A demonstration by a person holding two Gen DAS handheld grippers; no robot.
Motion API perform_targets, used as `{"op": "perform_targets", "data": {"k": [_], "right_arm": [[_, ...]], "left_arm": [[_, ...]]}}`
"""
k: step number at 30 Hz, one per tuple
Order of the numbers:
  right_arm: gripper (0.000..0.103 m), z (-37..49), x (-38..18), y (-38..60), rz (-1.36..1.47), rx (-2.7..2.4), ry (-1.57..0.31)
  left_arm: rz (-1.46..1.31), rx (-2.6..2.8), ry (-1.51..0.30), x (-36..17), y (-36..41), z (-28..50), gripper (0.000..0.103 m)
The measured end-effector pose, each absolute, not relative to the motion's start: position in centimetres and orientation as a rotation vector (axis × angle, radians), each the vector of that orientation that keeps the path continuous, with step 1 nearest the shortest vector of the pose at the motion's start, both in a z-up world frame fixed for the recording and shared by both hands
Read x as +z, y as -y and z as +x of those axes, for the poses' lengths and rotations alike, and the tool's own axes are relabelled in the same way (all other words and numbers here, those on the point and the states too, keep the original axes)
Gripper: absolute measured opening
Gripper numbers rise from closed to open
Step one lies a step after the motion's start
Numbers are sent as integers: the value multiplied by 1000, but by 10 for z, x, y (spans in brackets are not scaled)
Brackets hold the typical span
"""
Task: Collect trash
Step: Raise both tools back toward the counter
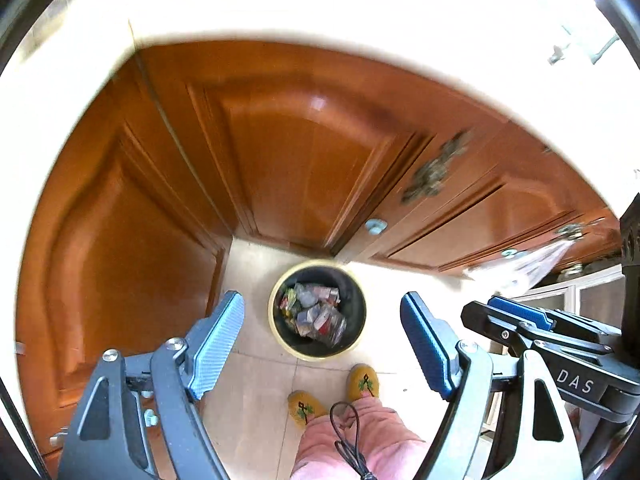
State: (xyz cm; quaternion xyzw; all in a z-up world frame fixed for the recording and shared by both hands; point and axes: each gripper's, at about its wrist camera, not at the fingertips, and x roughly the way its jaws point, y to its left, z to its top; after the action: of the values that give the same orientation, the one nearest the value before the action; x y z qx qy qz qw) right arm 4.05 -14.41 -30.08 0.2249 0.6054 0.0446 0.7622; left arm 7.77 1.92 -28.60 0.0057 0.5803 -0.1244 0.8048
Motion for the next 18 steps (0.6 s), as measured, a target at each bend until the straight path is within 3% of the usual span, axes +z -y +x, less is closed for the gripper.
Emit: {"op": "perform_targets", "data": {"k": [11, 18], "right_arm": [[41, 27, -172, 145, 484, 91, -1105], [41, 23, -122, 139, 454, 98, -997]], "left_arm": [[87, -313, -1011, -139, -28, 71, 82], [78, -319, -887, -86, -37, 71, 88]]}}
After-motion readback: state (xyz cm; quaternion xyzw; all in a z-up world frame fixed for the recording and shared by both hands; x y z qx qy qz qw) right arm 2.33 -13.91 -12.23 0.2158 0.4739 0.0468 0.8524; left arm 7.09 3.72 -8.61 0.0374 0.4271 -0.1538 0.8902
